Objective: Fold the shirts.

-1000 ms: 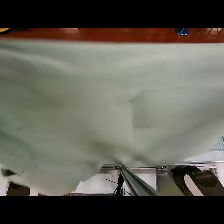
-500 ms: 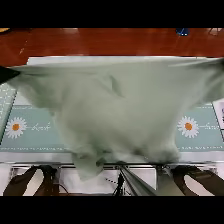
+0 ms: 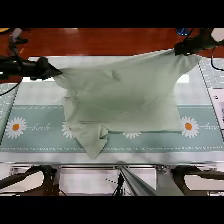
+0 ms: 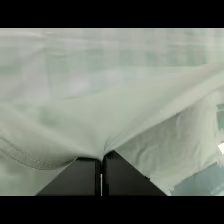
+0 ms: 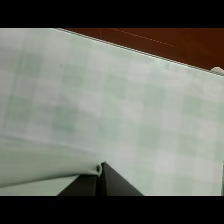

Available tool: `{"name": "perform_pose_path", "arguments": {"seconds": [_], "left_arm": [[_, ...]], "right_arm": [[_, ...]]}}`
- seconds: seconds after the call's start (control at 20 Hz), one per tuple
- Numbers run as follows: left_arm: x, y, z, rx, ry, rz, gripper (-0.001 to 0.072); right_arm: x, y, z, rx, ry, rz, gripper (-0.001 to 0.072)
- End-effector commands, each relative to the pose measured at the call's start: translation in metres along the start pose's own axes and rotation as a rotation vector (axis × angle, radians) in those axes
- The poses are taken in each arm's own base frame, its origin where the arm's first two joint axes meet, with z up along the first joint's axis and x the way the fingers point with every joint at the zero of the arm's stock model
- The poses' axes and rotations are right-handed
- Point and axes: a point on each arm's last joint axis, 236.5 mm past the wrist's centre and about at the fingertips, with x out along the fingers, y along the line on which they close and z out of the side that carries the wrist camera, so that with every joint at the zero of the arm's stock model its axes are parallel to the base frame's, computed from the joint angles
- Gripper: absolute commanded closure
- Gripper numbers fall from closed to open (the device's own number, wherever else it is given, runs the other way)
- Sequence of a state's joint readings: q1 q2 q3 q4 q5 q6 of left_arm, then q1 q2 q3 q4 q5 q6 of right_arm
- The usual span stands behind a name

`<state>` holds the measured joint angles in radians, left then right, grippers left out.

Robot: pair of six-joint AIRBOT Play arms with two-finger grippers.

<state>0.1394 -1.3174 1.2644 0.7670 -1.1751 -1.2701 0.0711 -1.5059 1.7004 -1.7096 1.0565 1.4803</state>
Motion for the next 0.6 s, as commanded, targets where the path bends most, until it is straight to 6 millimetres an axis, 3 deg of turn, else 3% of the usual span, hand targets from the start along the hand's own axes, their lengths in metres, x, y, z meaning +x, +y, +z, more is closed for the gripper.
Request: {"name": "perform_pose_path", "arguments": {"seconds": [0.0,0.2,0.25,0.3,0.35,0.45,0.55], "left_arm": [[0.056,0.019,0.006,-0.003,-0.003,0.022,0.0677],[0.093,0.026,-0.02,-0.031,0.105,0.011,0.0676],[0.095,0.026,-0.025,-0.035,0.127,0.006,0.0621],[0.092,0.024,-0.028,-0.033,0.144,-0.002,0.0453],[0.085,0.021,-0.028,-0.029,0.162,-0.014,0.0365],[0.058,0.015,-0.025,-0.017,0.213,-0.048,0.0365],[0.025,0.024,-0.025,-0.06,0.267,-0.023,0.0365]], "right_arm": [[0.043,0.008,-0.01,0.038,0.036,0.008,0.0687],[0.07,0.018,-0.063,0.049,0.247,0.026,0.0684],[0.069,0.018,-0.068,0.037,0.266,0.025,0.0679],[0.064,0.015,-0.068,0.001,0.271,0.022,0.0586],[0.054,0.01,-0.068,-0.049,0.277,0.012,0.0468],[0.025,-0.01,-0.065,-0.108,0.273,-0.025,0.0283],[-0.013,-0.035,-0.059,-0.077,0.245,-0.071,0.0215]]}}
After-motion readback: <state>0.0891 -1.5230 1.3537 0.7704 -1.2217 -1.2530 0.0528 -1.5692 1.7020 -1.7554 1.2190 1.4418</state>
